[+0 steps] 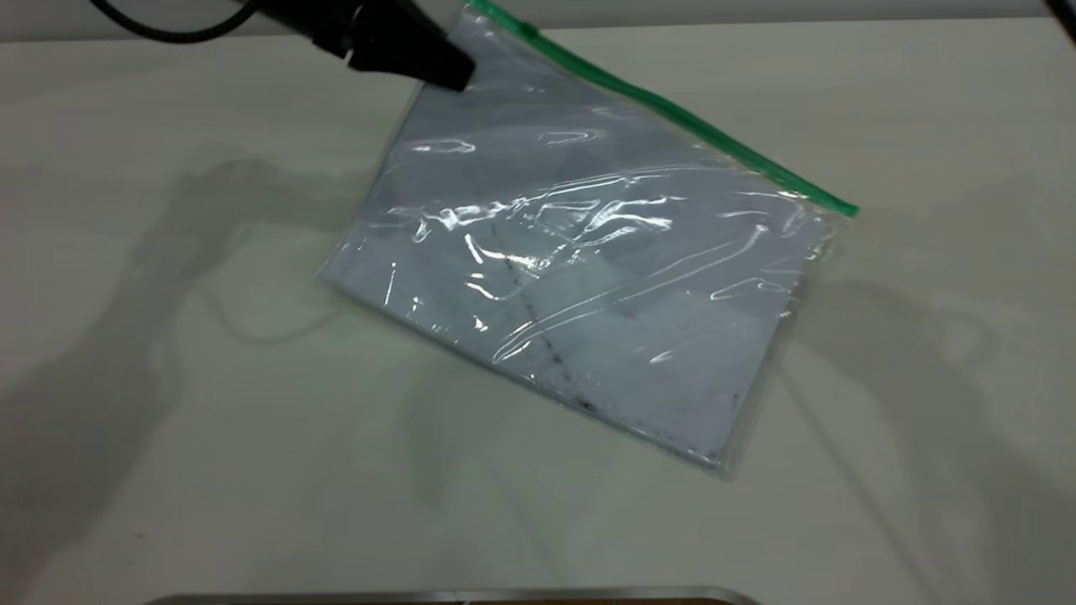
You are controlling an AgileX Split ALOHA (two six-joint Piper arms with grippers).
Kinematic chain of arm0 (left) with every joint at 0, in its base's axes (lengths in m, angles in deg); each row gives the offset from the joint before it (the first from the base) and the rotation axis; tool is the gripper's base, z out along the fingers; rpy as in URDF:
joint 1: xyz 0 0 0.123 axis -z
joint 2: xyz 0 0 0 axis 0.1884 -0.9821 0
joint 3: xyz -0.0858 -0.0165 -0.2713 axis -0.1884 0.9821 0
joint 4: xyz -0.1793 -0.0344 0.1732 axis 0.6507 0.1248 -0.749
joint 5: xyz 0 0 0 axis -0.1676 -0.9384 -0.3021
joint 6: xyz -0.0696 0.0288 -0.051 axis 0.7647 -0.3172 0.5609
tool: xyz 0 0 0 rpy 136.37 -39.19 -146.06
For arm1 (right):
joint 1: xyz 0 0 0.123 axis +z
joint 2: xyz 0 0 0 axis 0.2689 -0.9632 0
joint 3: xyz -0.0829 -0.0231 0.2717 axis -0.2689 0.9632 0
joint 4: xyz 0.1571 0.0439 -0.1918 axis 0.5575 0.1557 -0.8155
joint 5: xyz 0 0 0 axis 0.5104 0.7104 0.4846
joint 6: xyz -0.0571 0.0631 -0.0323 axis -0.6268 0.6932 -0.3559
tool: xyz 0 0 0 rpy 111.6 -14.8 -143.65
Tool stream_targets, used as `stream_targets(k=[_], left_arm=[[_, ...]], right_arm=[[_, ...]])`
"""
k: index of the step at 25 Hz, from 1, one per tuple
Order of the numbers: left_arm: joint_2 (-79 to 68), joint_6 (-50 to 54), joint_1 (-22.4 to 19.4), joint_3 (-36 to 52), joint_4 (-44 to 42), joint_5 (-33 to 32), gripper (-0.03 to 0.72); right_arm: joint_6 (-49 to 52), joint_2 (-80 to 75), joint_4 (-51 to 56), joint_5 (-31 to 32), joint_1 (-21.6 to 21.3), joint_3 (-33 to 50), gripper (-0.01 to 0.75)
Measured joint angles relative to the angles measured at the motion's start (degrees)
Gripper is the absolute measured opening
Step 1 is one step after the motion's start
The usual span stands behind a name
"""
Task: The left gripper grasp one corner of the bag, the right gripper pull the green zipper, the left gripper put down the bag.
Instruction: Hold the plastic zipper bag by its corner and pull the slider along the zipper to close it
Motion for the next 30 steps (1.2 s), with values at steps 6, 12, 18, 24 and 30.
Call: stream_targets(k=[6,12,18,24,30], left_arm=[[1.9,-1.3,2.9,-0.8,-7.1,-0.2,0.053],[3.1,-1.4,4.4,-1.1,-11.1,-0.3,0.053],[4.5,-1.6,5.3,-1.4,-11.8,0.5,0.053],[4.9,-1.6,5.7,-1.5,-12.1,0.6,0.052],[4.9,-1.7,6.0,-1.5,-12.2,0.7,0.052]], right_arm=[[-3.2,-3.8,-1.0,0.8,0.0,-2.7,0.534],[-4.7,-4.1,-1.6,1.5,0.0,-3.1,0.534],[-8.2,-5.4,-1.2,5.4,0.0,-3.3,0.528],[-9.5,-8.2,-0.1,6.4,0.0,-3.5,0.525],[-10.2,-9.4,0.0,6.5,0.0,-5.1,0.522]])
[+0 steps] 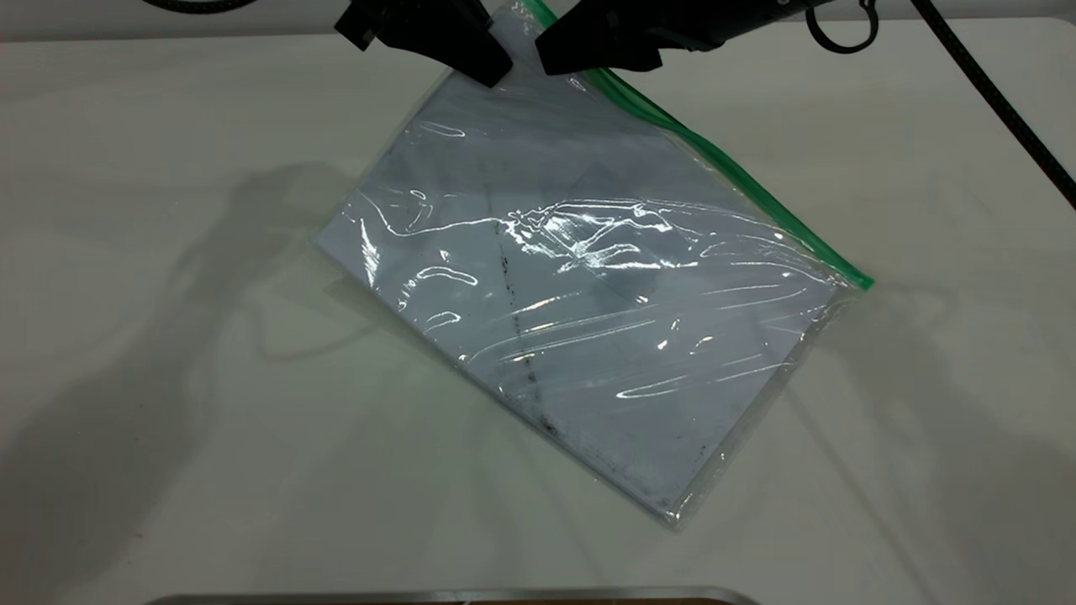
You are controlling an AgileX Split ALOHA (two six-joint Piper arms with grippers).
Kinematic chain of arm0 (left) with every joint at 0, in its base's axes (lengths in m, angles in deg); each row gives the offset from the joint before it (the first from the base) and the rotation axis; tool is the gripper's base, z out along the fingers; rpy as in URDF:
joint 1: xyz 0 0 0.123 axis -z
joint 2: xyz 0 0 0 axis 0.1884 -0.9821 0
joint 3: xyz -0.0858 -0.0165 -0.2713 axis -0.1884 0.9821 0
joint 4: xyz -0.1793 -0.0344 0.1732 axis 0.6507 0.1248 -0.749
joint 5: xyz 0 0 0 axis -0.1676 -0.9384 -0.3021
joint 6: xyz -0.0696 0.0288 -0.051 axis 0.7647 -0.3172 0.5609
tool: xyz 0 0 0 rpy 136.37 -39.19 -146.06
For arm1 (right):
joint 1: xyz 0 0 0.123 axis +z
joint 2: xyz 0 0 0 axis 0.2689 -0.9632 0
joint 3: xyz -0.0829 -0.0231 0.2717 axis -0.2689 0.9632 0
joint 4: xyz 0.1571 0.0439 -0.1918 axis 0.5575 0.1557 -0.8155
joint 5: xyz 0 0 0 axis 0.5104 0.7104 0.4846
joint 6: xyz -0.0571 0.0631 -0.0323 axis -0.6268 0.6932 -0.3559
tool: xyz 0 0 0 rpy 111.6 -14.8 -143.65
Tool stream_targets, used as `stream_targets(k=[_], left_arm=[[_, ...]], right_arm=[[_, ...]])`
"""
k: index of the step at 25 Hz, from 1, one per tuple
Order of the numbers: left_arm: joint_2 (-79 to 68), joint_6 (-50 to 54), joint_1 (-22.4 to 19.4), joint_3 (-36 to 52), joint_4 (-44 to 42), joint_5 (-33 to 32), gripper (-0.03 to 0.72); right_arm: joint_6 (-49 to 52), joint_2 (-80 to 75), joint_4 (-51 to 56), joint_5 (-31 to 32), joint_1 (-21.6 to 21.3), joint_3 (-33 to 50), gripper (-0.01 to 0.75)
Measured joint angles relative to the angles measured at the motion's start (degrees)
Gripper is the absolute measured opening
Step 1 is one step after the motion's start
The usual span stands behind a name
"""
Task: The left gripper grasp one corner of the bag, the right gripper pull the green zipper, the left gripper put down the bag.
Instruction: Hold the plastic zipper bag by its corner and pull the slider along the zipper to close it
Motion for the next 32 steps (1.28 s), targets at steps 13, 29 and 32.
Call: stream_targets(k=[13,29,32], left_arm=[[0.0,0.0,0.0,0.0,-0.1,0.3,0.052],[0.5,-0.3,-2.4,0.0,3.8,-3.1,0.052],[1.2,-2.1,-4.7,0.0,7.8,-4.5,0.052]], right_arm=[[-0.1,-1.6,0.0,1.7,0.0,-1.1,0.178],[-0.6,-1.8,-3.2,2.5,-1.3,-1.5,0.035],[-0.6,-1.6,-3.2,1.7,-1.9,-1.7,0.035]])
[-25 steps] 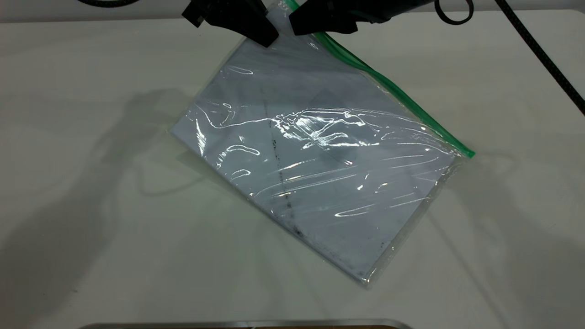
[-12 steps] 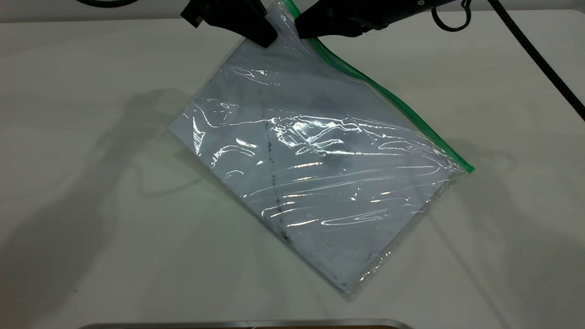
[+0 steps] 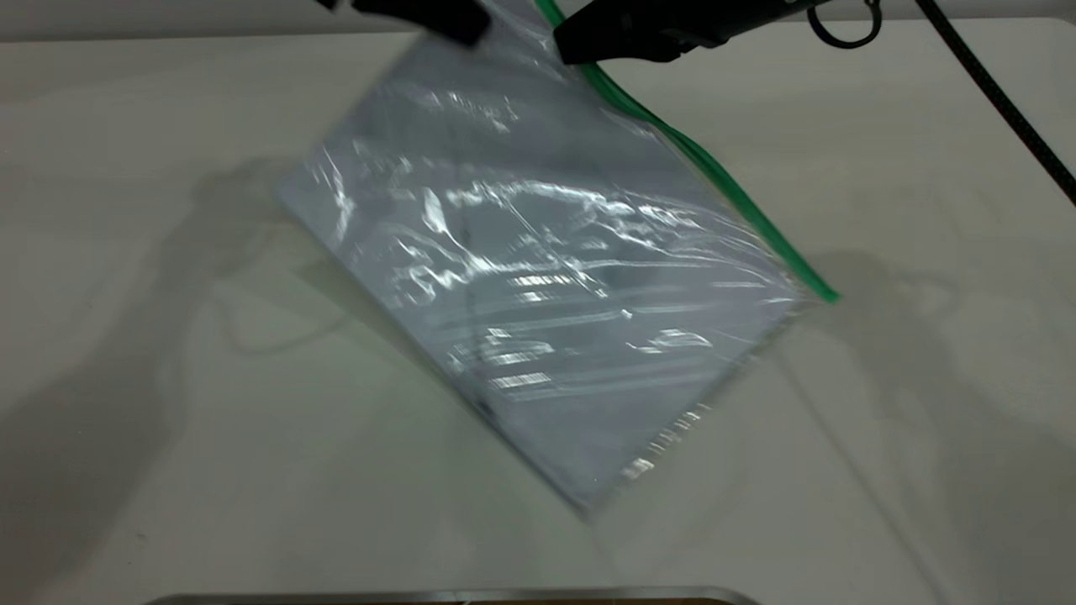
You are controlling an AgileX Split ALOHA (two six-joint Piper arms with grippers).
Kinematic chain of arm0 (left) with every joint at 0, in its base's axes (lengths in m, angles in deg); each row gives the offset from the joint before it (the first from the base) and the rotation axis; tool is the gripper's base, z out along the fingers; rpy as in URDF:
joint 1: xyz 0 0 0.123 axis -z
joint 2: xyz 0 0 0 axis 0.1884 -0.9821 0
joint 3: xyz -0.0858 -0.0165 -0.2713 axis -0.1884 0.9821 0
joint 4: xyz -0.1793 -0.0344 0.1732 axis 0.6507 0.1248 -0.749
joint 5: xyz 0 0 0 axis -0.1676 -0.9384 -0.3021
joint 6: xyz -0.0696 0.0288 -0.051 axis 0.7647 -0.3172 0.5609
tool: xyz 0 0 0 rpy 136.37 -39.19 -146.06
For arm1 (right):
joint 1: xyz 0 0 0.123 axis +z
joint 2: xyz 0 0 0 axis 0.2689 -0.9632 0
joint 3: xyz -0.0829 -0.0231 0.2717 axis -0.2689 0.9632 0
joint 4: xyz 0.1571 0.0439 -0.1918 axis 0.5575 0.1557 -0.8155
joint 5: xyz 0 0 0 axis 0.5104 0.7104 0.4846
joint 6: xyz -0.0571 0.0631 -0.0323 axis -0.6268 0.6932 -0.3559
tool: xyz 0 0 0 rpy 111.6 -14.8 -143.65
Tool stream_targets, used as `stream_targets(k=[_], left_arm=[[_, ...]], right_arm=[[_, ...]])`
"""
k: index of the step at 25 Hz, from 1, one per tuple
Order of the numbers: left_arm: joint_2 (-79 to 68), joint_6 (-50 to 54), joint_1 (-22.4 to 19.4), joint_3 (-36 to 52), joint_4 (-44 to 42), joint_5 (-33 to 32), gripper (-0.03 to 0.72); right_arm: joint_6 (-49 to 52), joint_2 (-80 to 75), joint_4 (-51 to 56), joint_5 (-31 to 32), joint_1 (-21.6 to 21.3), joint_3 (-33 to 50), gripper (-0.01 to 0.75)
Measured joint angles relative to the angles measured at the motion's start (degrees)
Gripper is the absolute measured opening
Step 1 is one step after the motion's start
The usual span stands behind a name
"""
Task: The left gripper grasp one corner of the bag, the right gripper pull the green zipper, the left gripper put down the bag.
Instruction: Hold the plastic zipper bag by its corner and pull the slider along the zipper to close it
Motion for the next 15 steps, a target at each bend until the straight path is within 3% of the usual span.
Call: stream_targets(k=[15], left_arm=[[1.7,-2.7,-7.6,0.0,10.3,-0.4,0.052]], right_arm=[[1.8,-1.1,-3.7,-10.7,-0.3,-0.1,0.035]])
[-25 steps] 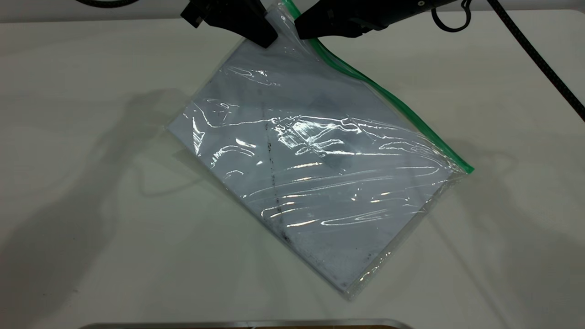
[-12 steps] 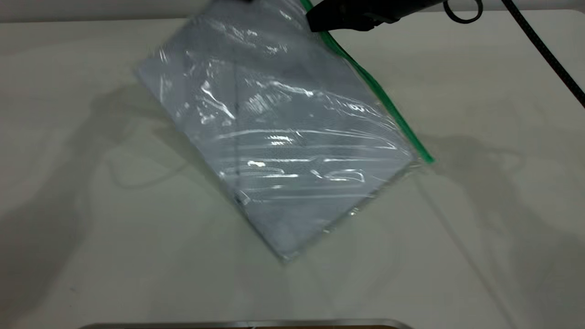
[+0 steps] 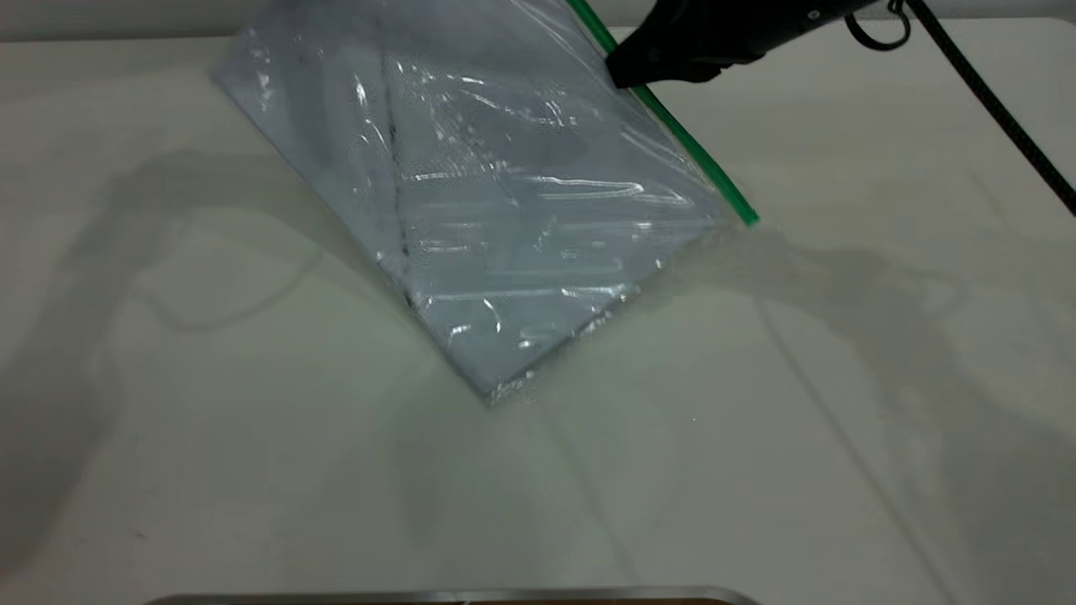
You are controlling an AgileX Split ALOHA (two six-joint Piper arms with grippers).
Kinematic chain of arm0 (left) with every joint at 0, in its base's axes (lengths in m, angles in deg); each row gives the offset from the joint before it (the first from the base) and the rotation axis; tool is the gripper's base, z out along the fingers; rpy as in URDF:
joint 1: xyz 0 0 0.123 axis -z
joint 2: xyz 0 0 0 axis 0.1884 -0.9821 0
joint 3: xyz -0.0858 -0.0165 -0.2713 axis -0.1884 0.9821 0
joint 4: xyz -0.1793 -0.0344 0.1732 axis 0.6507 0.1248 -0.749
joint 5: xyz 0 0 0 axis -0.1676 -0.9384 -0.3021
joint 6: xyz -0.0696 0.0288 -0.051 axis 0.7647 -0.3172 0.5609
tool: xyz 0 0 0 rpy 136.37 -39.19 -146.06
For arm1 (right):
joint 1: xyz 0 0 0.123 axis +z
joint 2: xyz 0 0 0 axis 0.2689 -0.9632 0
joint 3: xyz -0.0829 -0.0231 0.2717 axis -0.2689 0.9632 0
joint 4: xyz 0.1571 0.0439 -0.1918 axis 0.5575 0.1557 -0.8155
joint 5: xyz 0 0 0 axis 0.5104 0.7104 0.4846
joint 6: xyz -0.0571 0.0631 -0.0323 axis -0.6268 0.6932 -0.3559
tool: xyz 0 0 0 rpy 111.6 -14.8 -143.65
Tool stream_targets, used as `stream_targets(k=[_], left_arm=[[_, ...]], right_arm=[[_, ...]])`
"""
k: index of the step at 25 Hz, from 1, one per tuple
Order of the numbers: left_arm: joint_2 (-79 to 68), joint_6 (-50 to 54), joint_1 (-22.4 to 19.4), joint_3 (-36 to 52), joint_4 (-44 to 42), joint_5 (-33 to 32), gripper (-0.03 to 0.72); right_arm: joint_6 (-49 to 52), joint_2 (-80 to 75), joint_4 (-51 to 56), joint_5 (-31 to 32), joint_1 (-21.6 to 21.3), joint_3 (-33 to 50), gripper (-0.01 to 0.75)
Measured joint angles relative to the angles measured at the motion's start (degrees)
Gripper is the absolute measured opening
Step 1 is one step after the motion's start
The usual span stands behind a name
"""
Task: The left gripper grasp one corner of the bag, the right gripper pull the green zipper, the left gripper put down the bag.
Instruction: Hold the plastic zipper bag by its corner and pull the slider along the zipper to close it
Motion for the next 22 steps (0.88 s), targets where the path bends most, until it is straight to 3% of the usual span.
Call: stream_targets(k=[8,22], left_arm=[[0.1,-1.3,-0.3,0.0,-0.1,0.0,0.052],[0.1,-1.5,-0.3,0.0,0.5,0.0,0.051]], right_arm=[[10.6,-4.8,-8.7,-0.9,-0.7,0.0,0.035],[22.4,-7.3,-16.8,3.6,-7.1,0.1,0.035]])
